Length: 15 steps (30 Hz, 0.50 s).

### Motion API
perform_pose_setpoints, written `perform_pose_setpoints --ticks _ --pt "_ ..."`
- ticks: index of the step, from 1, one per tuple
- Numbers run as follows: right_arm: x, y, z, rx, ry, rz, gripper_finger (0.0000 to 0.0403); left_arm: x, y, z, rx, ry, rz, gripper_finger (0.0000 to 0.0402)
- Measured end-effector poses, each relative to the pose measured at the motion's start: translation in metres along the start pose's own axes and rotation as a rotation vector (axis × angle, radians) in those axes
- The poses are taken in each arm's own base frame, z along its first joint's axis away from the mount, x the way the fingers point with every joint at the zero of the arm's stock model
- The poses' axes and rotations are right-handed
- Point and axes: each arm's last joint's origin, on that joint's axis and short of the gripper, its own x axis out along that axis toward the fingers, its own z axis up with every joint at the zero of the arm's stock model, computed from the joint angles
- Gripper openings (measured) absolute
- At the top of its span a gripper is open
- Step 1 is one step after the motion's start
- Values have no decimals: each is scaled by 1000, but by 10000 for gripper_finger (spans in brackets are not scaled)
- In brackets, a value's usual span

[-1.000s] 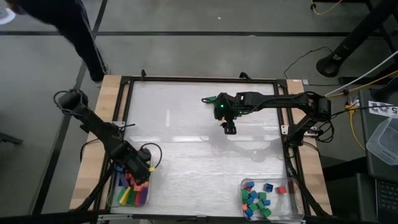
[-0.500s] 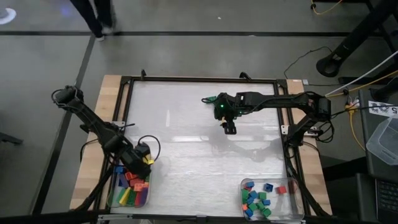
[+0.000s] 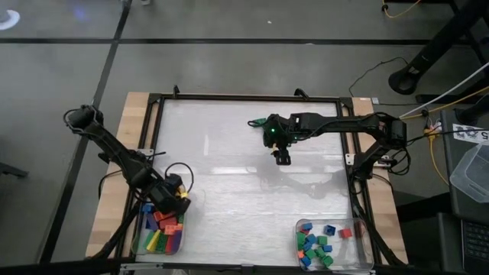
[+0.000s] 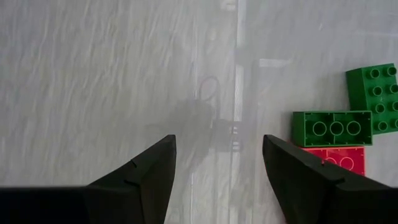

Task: Sort blocks by size
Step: Put the small blue game piece into the right transparent bin

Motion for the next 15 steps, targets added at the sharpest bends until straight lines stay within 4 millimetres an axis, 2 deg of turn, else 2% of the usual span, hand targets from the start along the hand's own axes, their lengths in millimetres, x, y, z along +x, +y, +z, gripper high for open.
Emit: perform_pose_setpoints --ticks 12,15 --pt "0 0 0 0 0 0 236 8 10 3 -103 -18 40 179" --pt "0 0 0 0 -1 0 236 8 9 2 -108 0 38 165"
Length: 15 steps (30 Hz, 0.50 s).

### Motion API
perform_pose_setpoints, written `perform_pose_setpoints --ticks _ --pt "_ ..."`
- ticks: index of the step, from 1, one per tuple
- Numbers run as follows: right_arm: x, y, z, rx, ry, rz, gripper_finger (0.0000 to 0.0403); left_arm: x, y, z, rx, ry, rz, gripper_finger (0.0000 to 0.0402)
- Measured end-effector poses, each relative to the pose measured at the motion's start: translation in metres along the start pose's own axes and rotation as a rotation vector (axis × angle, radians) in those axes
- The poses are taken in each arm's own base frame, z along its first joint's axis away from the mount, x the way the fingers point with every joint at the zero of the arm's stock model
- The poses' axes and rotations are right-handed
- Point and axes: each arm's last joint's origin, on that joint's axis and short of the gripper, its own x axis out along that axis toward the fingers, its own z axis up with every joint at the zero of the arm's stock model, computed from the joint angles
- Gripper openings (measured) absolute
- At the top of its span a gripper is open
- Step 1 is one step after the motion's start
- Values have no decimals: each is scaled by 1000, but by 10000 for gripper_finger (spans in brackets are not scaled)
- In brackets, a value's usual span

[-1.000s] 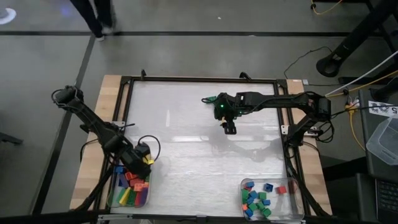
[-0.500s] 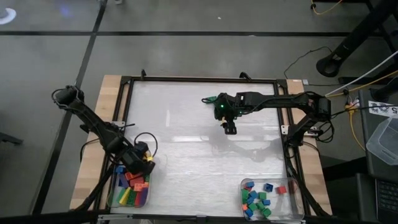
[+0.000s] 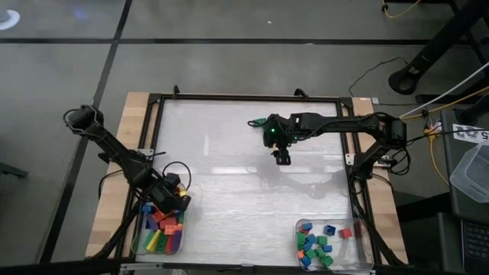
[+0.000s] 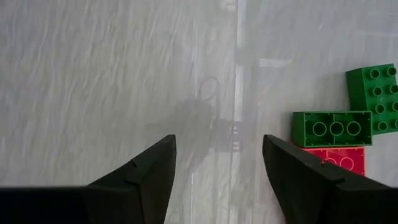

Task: Sort blocks by size
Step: Put the small blue game piece into the right transparent bin

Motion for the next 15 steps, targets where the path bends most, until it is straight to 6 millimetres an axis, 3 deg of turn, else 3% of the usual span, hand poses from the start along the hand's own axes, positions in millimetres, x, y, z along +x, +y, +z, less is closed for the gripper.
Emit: perform_pose_setpoints --ticks 7,15 --pt "0 0 0 0 0 0 236 0 -5 -5 -6 95 -36 123" --pt "0 0 0 0 -1 0 236 -1 -8 -6 -43 134 -48 124"
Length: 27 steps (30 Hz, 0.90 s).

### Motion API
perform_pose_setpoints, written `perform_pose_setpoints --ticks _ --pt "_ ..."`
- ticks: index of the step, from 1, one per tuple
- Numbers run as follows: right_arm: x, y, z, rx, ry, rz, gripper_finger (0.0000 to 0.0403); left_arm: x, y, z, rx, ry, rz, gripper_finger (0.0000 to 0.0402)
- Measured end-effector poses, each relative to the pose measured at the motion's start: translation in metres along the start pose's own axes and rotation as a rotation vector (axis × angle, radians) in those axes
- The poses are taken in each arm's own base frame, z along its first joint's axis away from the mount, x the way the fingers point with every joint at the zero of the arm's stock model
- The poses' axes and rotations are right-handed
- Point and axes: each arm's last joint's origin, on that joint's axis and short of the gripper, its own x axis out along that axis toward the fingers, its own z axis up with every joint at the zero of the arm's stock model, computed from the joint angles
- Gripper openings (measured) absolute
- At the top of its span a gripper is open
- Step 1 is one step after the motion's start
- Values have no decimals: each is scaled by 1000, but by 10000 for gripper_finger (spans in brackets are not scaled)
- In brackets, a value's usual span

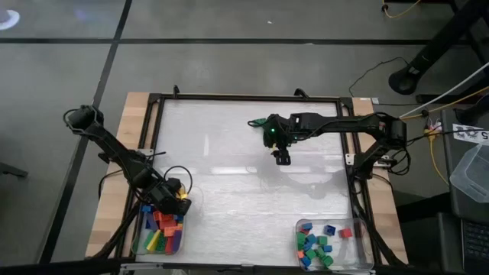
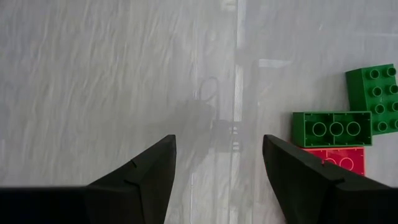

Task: Sort blocks by size
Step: Put the small blue game piece into the right transparent bin

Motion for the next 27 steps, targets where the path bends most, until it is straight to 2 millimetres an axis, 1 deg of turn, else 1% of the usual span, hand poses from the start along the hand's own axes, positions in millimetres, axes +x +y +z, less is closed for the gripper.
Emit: perform_pose_setpoints --ticks 5,10,14,19,24,27 --pt "0 0 0 0 -1 0 236 0 0 0 5 -1 1 104" --pt "-1 0 0 0 -3 -1 236 -5 0 0 64 8 -21 78" --pt "-5 0 1 -2 -23 -8 236 -16 1 0 80 16 -75 78" --pt "-10 1 5 -9 -71 -9 236 -34 2 1 103 24 -168 83" --pt "-11 12 16 2 -171 40 236 -53 5 3 131 12 -272 81" --pt "-12 24 29 -4 -275 65 236 -62 6 7 141 -56 -345 80"
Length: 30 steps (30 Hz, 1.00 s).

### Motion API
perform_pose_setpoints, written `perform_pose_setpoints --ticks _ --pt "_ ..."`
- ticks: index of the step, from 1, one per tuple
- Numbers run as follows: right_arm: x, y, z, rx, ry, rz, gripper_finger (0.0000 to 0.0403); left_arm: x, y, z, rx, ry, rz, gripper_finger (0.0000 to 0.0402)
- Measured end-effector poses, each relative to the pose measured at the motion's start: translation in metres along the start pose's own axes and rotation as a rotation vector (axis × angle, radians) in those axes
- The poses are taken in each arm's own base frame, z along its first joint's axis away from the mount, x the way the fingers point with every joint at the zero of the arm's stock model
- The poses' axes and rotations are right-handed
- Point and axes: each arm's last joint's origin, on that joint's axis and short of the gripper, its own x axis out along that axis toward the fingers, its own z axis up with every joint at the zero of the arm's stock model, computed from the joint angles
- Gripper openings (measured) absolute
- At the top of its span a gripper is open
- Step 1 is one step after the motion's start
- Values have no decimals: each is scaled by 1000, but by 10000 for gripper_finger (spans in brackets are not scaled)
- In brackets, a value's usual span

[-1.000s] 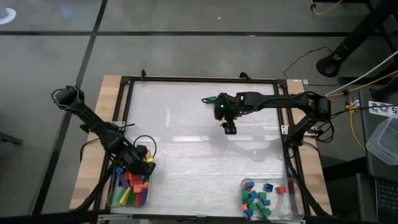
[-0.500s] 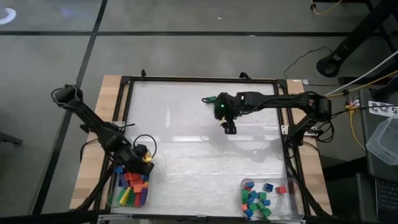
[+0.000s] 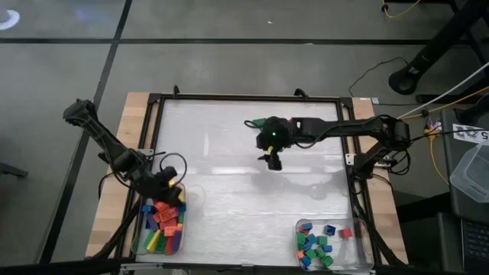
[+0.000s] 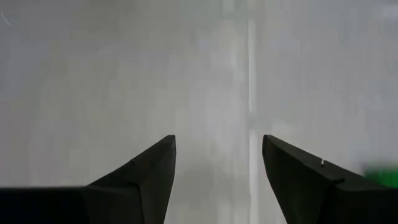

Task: Sort blocks by size
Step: Put the small blue game piece into the right transparent bin

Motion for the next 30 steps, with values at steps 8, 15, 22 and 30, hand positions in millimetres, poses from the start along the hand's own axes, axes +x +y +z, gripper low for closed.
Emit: perform_pose_setpoints --ticks 8,15,22,30 --pt "-2 44 45 -125 -400 11 236 -10 -7 24 157 -463 -112 85" --pt "-11 67 73 -205 -728 -13 237 -18 -35 42 390 -781 -223 84" --pt "3 69 80 -288 -839 -43 237 -24 -60 49 529 -848 -374 83" --pt "15 70 81 -441 -883 -117 237 -9 -67 54 529 -781 -398 88"
